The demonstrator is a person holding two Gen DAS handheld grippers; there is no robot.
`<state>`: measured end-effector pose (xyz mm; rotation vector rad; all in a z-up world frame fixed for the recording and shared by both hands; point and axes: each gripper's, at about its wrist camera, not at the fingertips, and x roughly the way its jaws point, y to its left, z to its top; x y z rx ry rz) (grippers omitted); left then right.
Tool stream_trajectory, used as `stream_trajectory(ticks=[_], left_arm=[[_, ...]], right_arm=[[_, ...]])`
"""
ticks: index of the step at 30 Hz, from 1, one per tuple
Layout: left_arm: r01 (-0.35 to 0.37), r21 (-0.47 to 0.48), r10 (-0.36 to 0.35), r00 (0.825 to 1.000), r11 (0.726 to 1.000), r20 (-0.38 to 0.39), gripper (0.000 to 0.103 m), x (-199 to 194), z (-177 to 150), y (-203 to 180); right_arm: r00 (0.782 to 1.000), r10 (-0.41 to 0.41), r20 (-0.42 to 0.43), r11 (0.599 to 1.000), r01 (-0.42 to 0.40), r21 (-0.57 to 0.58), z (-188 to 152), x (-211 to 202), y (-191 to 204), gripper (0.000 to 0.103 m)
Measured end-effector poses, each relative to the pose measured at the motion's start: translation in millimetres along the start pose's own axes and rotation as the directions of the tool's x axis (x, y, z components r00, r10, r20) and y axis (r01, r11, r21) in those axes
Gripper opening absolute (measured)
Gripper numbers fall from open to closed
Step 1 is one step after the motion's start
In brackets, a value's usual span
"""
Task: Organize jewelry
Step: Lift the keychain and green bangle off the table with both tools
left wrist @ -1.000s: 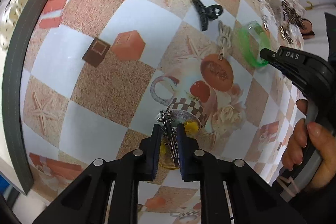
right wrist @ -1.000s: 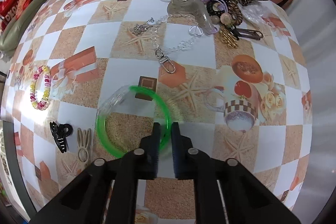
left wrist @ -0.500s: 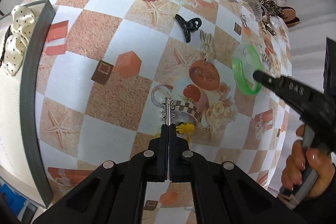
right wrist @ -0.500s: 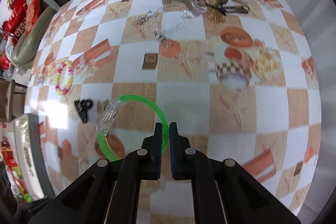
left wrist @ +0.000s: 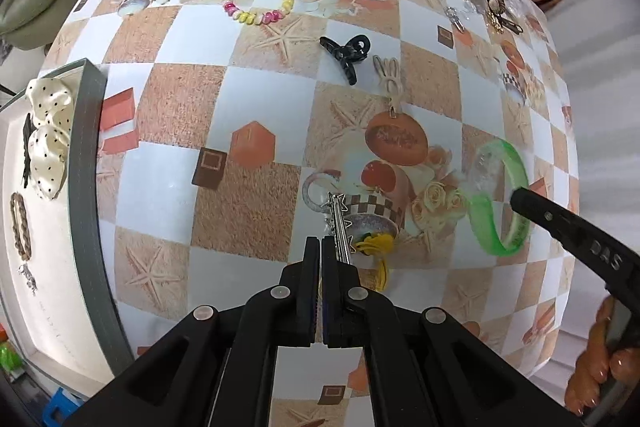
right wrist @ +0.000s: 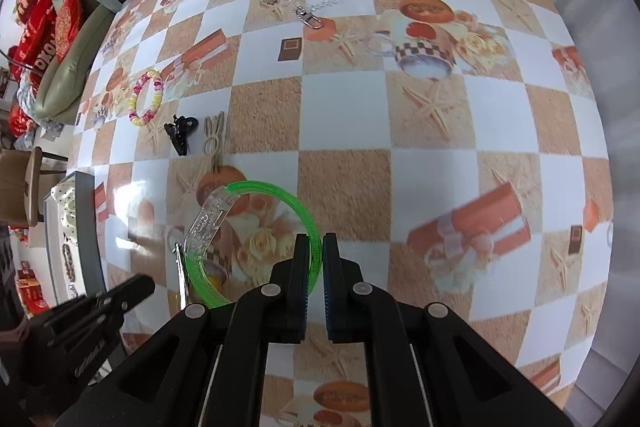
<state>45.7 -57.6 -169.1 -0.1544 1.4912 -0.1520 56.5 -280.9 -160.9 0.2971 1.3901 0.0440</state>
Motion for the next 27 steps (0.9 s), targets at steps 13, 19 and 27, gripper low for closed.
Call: stream_trajectory(ticks=[13, 19, 27], left_arm=[[-0.089, -0.022, 0.089, 0.996, 0.996, -0.005, 0.099, 35.8, 18.7, -14.4], [-0.098, -0.007, 0.098, 0.994, 0.995, -0.053, 0.077, 62.5, 25.2, -20.3], [-0.080, 0.034, 0.081, 0.996, 0.996, -0.032, 0.020, 64.8, 24.8, -22.1]], right_arm=[[1.000, 0.021, -0.005, 0.997, -0.021, 0.073, -21.7, -12.6, -27.8, 0.007], [1.000, 0.021, -0.004, 0.997, -0.021, 0.081, -27.3, -15.3, -34.2, 0.007], [1.000, 0.026, -0.007, 0.995, -0.025, 0.092, -34.6, -16.3, -35.0, 0.007]])
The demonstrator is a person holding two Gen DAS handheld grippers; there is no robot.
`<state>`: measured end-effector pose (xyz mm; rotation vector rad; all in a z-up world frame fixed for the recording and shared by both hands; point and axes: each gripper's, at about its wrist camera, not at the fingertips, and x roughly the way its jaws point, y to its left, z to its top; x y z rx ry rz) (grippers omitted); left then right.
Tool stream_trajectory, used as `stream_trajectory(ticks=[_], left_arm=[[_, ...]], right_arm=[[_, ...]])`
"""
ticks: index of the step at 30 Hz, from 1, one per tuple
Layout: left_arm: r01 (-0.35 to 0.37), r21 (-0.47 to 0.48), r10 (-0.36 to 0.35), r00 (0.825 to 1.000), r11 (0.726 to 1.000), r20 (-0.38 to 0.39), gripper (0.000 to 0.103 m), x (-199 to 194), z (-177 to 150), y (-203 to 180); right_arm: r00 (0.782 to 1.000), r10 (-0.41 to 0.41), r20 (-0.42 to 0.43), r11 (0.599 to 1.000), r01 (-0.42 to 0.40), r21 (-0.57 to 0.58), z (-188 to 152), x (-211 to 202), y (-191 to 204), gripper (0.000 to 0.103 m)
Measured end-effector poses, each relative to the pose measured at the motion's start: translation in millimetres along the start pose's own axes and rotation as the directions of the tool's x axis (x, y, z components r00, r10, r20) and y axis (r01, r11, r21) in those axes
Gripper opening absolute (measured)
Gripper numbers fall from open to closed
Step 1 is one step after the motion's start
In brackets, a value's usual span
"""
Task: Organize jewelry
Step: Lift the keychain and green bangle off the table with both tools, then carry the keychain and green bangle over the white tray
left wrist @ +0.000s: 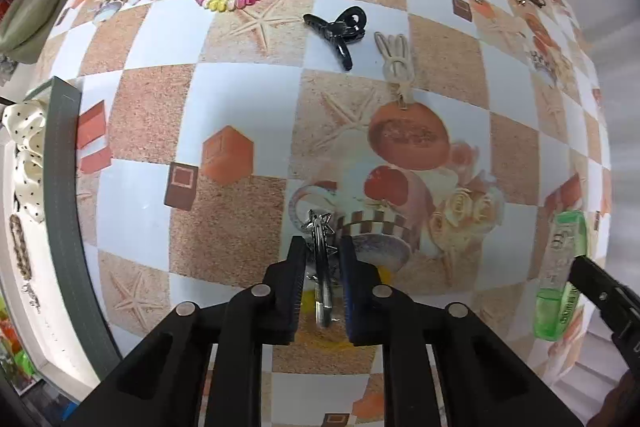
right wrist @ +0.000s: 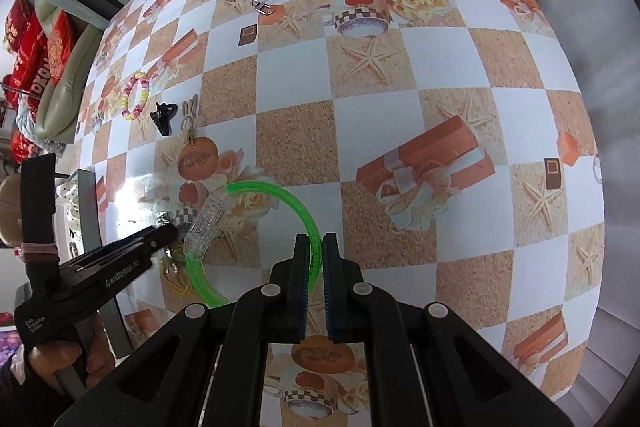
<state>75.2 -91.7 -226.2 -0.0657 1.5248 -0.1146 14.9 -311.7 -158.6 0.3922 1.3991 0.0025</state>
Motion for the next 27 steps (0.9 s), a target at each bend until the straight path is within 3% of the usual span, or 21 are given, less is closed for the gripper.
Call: stream_trajectory(ticks=[12, 18, 27], left_arm=[[0.105, -0.015, -0.103, 0.990, 0.994, 0.096, 0.017, -54.9, -12.9, 35.3], [0.100, -0.010, -0.098, 0.987, 0.995, 0.129, 0.017, -90.1, -28.0, 46.9], [0.101, -0.082, -0.085, 0.979, 0.991, 0.187, 0.017, -124.6, -48.5, 97.0]], right_arm=[[1.000, 0.022, 0.004, 1.000, -0.022, -0.018, -7.9, -10.6, 18.4, 0.007], [0.999, 0.039, 0.013, 0.998, -0.039, -0.054, -8.1, -19.9, 40.1, 0.007], [0.998, 0.063, -0.003, 0.985, -0.063, -0.160, -12.7, -27.5, 92.6, 0.007]])
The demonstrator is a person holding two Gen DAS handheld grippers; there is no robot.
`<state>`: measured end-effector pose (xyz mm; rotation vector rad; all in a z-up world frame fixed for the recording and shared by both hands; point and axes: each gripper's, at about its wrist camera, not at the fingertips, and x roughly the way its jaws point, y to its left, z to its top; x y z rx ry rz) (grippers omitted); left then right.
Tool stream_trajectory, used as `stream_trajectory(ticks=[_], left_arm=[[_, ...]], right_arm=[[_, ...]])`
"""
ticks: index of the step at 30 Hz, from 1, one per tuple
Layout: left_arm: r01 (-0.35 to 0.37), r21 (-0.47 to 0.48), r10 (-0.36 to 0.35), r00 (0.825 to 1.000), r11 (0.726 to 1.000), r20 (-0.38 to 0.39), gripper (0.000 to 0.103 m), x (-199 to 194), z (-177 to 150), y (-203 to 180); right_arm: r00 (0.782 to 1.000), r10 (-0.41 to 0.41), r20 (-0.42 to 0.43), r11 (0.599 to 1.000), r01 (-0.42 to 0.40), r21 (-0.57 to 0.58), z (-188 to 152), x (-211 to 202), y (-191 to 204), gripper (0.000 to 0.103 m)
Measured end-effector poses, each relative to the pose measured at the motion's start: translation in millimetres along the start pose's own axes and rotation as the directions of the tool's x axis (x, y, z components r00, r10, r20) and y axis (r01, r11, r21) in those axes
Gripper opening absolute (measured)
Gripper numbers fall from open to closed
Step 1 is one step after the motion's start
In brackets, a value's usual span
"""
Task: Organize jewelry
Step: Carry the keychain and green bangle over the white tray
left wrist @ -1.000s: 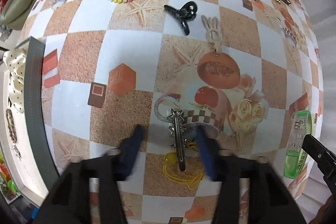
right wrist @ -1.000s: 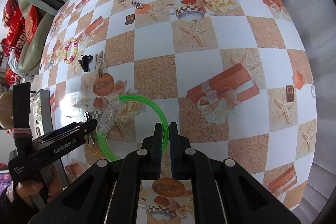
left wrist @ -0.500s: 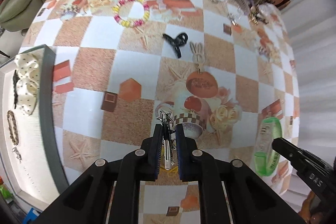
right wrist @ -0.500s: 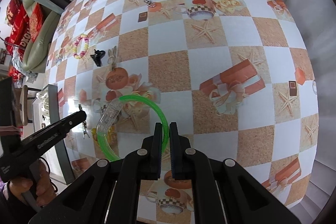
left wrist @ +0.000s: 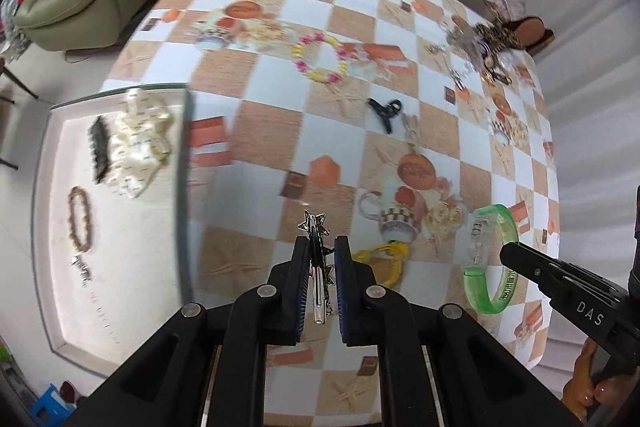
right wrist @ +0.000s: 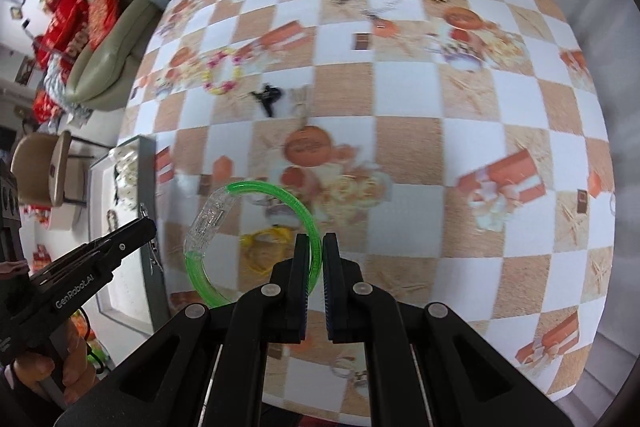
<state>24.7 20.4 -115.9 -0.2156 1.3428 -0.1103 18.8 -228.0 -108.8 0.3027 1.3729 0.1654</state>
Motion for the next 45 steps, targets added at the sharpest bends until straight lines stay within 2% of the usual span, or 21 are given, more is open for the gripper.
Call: stream_trajectory(ticks=[9, 27, 37, 45], left_arm=[[-0.024, -0.102, 0.029, 0.998, 0.994, 0.052, 0.017, -31.9, -16.7, 57.5], [-0.067, -0.270, 0.087, 0.994, 0.960, 0.063, 0.017, -54.8, -54.8, 155.9], [-0.105, -0.336, 0.116, 0.993, 0.936, 0.013, 0.017, -37.7, -79.1, 198.2], [-0.149, -0.337, 0.146, 0.989, 0.930, -0.034, 0.017, -13.9, -90.0, 217.5]], right_arm=[[0.999, 0.035, -0.028, 0.991, -0.038, -0.132, 4.0, 7.2, 68.6, 0.007], [0.994, 0.070, -0.080, 0.942, -0.092, -0.322, 1.0, 24.8, 174.3, 0.007], [0.989, 0.055, -0.138, 0.908, -0.107, -0.404, -11.2, 54.1, 223.6, 0.007], [0.984, 0.000, -0.181, 0.873, -0.088, -0.480, -22.8, 91.2, 259.4, 0.007]])
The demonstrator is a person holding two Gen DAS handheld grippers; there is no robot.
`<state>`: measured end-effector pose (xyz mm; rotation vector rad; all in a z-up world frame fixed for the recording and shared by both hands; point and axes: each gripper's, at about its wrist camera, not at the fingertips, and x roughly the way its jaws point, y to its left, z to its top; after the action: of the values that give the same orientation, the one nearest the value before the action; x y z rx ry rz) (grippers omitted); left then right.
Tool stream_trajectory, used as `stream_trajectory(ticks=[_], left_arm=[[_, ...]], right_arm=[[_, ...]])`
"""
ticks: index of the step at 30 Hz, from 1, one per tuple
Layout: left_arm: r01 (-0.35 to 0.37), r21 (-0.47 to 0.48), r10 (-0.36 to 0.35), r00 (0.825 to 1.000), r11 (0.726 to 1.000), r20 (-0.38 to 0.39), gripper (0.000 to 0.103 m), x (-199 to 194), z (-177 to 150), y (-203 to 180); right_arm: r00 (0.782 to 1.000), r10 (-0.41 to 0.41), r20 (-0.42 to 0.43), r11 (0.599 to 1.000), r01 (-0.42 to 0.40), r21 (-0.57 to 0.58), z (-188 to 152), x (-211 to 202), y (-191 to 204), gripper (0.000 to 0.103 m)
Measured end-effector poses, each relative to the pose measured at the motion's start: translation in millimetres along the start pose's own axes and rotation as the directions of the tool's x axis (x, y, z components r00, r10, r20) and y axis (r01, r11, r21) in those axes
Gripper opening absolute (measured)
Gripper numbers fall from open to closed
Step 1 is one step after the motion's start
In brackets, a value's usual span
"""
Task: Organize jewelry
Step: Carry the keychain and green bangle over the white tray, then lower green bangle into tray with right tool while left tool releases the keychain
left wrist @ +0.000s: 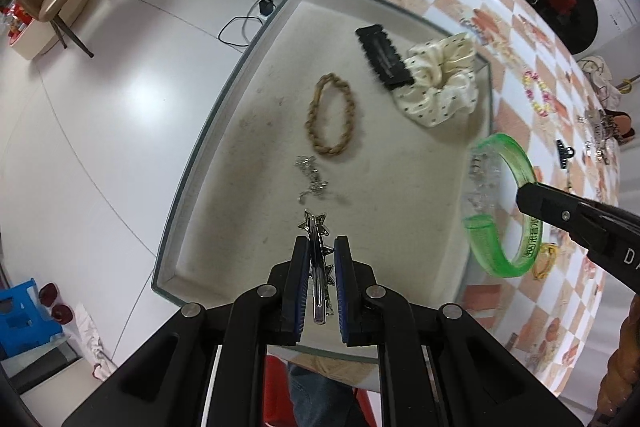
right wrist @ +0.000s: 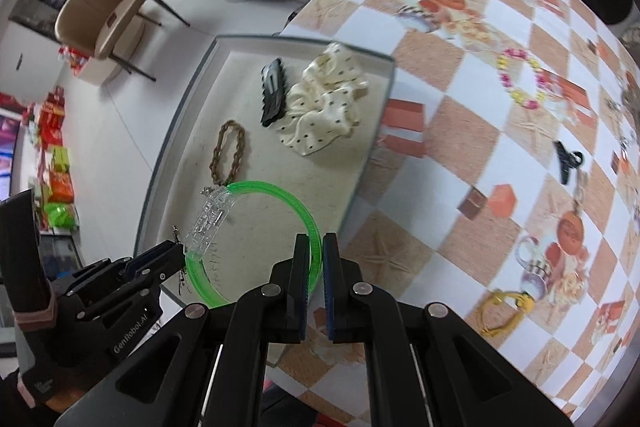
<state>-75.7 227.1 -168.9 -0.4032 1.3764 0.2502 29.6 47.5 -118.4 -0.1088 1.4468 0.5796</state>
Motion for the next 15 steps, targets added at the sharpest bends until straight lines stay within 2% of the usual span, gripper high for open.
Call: stream_trajectory(ticks=[15], left_arm=[[-0.051, 0.029, 0.051, 0.999, 0.998, -0.017, 0.017, 30.3, 1.7, 1.0]], right_arm=[[0.991, -0.108, -0.079, 0.987, 0.098, -0.127, 27.4, 67.9, 31.7, 0.006]])
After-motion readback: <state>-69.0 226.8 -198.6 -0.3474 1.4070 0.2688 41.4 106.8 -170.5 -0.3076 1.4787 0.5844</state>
